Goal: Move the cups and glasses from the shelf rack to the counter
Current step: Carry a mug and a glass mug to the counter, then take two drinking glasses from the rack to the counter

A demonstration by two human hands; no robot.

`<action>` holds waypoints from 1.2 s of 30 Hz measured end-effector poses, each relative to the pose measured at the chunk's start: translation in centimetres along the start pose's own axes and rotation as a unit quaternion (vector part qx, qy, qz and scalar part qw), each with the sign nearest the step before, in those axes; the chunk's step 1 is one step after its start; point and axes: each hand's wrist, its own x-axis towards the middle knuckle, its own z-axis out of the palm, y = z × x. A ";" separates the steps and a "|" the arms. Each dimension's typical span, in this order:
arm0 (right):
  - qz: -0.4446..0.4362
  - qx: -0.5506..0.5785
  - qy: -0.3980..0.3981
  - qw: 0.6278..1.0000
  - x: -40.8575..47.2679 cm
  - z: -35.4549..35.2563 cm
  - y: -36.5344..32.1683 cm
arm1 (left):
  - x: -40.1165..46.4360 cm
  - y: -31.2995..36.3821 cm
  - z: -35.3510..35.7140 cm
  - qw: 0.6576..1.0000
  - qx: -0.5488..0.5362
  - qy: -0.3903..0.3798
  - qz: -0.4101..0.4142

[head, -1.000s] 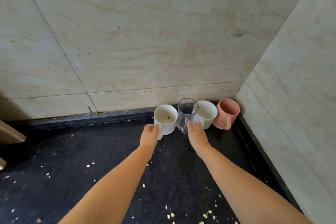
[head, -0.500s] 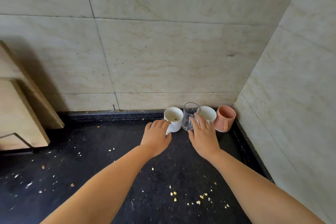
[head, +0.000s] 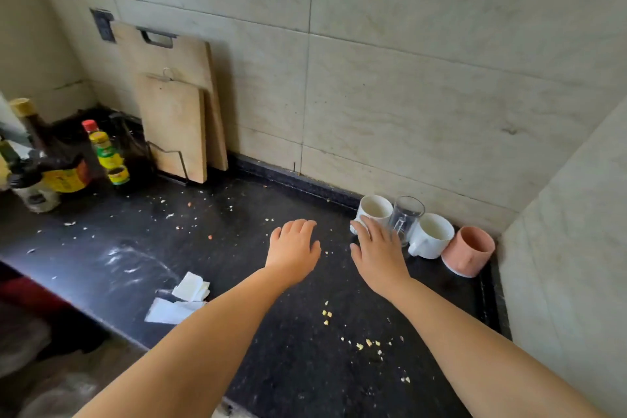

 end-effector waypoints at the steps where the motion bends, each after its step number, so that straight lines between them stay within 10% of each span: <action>1: -0.019 -0.005 -0.007 1.000 -0.2 0.0 -0.8 | -1.3 -0.5 -0.3 1.000 0.000 0.005 -0.013; 14: -0.326 0.006 -0.034 0.945 -4.9 0.1 -23.8 | -24.1 -15.9 -7.8 0.951 0.022 0.132 -0.278; 36: -0.649 0.088 -0.045 0.754 -38.0 1.7 -69.0 | -76.3 -32.5 -15.7 0.737 0.031 0.274 -0.617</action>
